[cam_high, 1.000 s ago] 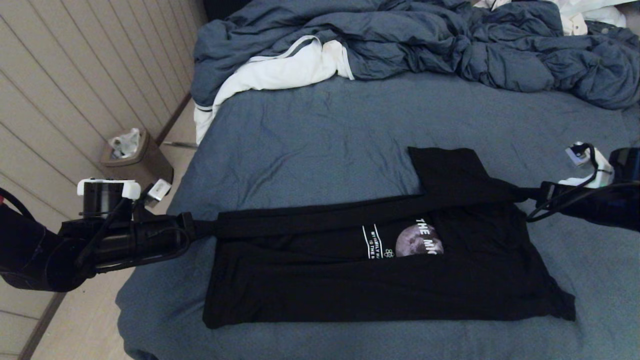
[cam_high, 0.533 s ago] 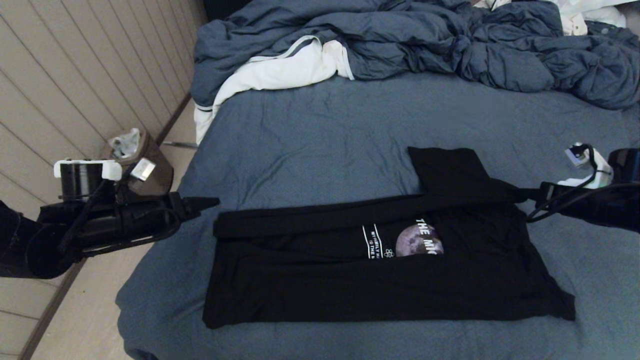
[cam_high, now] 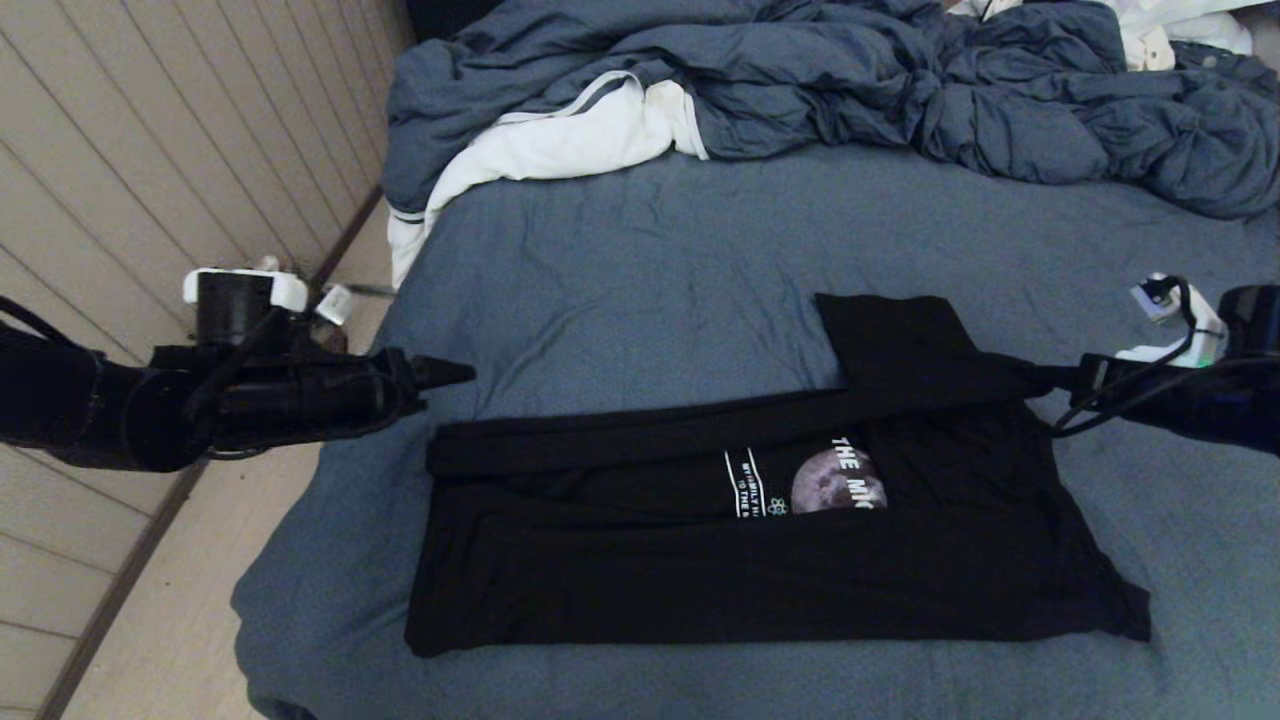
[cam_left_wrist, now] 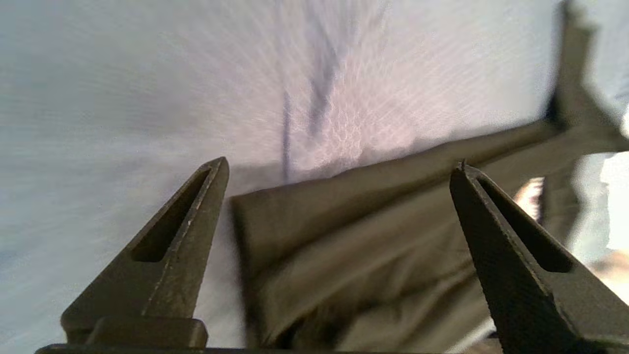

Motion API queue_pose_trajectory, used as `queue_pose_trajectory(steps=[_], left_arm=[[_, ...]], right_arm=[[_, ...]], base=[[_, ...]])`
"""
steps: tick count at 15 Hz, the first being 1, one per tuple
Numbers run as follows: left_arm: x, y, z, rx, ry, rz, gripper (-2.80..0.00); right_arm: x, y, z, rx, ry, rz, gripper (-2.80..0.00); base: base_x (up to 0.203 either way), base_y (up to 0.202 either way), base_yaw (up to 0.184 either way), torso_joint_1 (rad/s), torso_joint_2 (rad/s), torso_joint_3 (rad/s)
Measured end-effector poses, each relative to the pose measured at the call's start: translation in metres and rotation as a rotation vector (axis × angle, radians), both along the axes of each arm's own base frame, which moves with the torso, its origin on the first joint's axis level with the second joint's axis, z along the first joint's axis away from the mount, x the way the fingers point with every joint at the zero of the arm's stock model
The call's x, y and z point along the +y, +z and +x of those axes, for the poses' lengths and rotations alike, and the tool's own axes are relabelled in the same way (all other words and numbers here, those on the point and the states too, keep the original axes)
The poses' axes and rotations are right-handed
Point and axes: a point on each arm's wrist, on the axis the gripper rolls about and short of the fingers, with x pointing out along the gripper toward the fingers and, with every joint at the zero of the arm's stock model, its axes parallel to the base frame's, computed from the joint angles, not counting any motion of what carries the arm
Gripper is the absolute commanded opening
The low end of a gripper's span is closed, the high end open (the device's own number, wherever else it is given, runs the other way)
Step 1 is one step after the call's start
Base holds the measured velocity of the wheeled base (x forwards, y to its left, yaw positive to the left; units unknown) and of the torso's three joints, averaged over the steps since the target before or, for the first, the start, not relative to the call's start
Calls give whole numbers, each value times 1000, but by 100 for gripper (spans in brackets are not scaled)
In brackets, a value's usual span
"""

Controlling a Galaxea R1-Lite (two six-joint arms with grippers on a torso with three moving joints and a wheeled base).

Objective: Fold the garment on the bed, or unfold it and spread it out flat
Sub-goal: Fold the black T-shirt

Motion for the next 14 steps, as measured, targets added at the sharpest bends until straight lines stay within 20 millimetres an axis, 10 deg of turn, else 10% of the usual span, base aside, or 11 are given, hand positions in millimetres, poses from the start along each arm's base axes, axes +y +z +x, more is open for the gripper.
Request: queue_pose_trajectory(steps=[14], left_arm=[[-25,-32,6,88,-4,39,0]], right_arm=[[10,1,0,-1,26,-27,-280]], base=[[0,0,0,0,0,0]])
